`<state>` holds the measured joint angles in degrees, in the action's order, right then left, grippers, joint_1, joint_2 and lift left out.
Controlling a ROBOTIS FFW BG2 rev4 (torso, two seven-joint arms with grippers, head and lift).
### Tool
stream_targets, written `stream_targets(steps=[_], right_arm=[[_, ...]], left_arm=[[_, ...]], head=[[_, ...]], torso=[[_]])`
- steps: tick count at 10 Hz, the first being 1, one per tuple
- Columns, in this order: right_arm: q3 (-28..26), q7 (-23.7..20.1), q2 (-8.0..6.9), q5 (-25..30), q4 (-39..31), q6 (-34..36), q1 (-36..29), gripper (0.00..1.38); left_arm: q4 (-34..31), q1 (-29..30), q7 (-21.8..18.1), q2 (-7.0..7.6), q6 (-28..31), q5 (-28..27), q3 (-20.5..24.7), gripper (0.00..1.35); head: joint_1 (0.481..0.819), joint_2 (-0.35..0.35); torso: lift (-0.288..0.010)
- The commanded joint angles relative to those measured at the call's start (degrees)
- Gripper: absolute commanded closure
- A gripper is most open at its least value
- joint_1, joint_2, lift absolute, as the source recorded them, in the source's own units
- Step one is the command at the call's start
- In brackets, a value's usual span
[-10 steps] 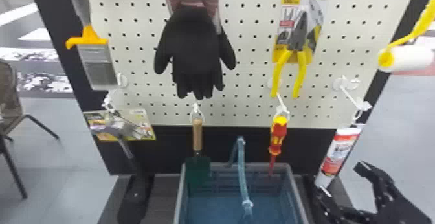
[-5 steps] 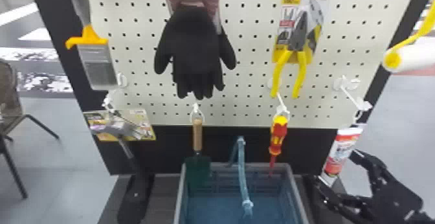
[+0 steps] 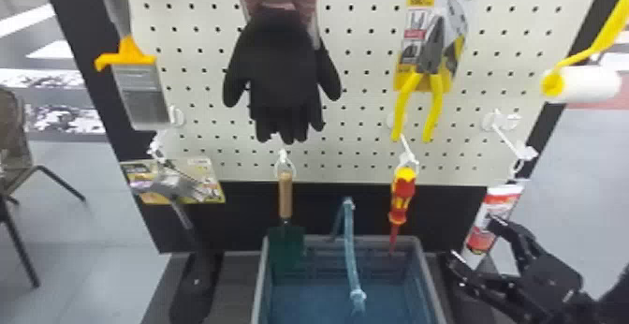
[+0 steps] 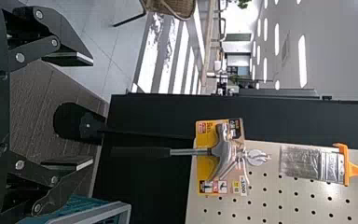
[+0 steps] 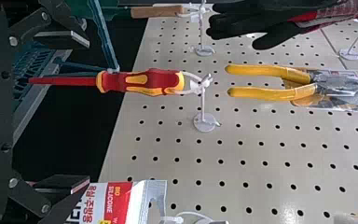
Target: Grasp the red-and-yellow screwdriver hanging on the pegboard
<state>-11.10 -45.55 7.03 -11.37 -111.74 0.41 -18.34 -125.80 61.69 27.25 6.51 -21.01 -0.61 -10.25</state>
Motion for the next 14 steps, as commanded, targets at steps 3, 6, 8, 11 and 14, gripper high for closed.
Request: stream_targets(steps=[3, 6, 8, 11, 14], right_arm=[[0.2, -4.2, -1.05, -1.5, 4.5, 1.9, 4.4, 0.26], [1.9, -5.8, -1.84, -0.8, 6.8, 2.1, 8.0, 0.26], [4.7, -5.8, -1.4, -1.3, 8.9, 2.1, 10.6, 0.26], [7.8, -5.8, -0.79, -2.0, 12.0, 1.7, 14.4, 0.26], [10.4, -5.8, 0.0, -3.3, 15.3, 1.4, 17.7, 0.26]], left_arm=[[0.2, -0.5, 0.0, 0.0, 0.2, -0.1, -0.2, 0.51], [0.3, -0.8, 0.0, 0.0, 0.2, -0.2, -0.4, 0.51], [0.6, -1.2, 0.0, 0.0, 0.3, -0.3, -0.4, 0.51], [0.9, -1.5, 0.0, 0.08, 0.3, -0.2, -0.6, 0.51], [1.1, -2.0, 0.0, 0.08, 0.4, -0.2, -0.7, 0.51]], head=[[0.549, 0.0], [0.549, 0.0], [0.549, 0.0], [0.549, 0.0], [0.549, 0.0]], torso=[[-0.1], [-0.1], [-0.1], [-0.1], [-0.1]])
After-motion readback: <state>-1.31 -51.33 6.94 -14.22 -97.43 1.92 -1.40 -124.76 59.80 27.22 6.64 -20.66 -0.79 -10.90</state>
